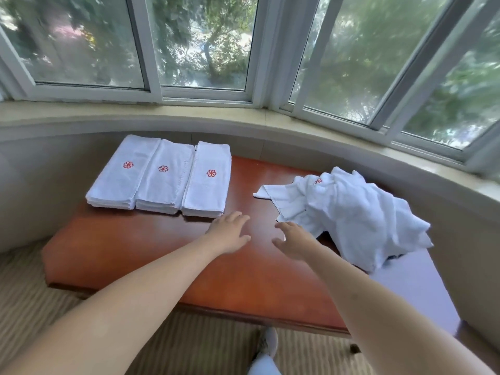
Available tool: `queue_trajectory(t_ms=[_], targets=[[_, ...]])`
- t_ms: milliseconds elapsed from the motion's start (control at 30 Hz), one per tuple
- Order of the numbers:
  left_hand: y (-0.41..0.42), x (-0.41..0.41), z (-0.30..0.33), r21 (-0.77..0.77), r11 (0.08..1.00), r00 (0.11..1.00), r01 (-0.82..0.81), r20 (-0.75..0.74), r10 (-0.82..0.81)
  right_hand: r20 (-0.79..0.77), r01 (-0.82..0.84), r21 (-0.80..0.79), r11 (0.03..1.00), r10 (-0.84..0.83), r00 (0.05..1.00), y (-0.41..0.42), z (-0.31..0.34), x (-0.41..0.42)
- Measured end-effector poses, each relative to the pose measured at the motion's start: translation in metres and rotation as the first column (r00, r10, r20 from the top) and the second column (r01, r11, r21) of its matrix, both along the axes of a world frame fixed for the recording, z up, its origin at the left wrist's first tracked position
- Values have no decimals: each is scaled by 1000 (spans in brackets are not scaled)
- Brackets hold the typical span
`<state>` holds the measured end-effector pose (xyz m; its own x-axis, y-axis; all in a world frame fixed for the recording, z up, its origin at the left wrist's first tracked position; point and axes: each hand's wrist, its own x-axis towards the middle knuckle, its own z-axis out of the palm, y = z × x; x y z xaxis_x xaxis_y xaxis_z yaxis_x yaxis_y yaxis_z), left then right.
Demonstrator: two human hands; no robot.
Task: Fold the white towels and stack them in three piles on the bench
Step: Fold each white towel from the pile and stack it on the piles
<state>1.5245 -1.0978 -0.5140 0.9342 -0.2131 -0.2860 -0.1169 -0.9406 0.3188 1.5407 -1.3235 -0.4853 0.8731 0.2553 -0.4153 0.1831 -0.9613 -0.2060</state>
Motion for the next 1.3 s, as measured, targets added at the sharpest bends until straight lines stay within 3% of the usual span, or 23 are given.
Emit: queue_trajectory(t_ms=[333, 567, 733, 900, 967, 1133, 1233, 1300], targets=[[-168, 93, -6, -23, 994, 994, 104, -22, -104, -27, 90, 7, 996, -89, 996, -169, -17, 64], [-310, 165, -21, -124, 988, 982, 94, -154, -112, -116, 218, -5, 976, -218, 969, -318, -35, 138], [-381, 205, -41, -221, 972, 948, -75, -320, 1, -111, 400, 55, 915, -392, 913, -392, -52, 179], [-417, 236, -66, -275, 871, 837, -407, -494, 235, -125, 571, 207, 794, -557, 821, -426, -72, 213], [-424, 244, -75, -275, 813, 787, -513, -530, 316, -153, 573, 221, 789, -552, 820, -430, -80, 220], [-432, 257, -92, -300, 635, 677, -711, -534, 506, -55, 489, 152, 859, -486, 872, -430, -92, 232], [-427, 261, -97, -332, 628, 682, -703, -567, 463, -81, 434, 165, 886, -426, 901, -425, -97, 234], [-423, 261, -98, -354, 641, 690, -680, -605, 398, -159, 482, 204, 852, -457, 875, -419, -98, 234]])
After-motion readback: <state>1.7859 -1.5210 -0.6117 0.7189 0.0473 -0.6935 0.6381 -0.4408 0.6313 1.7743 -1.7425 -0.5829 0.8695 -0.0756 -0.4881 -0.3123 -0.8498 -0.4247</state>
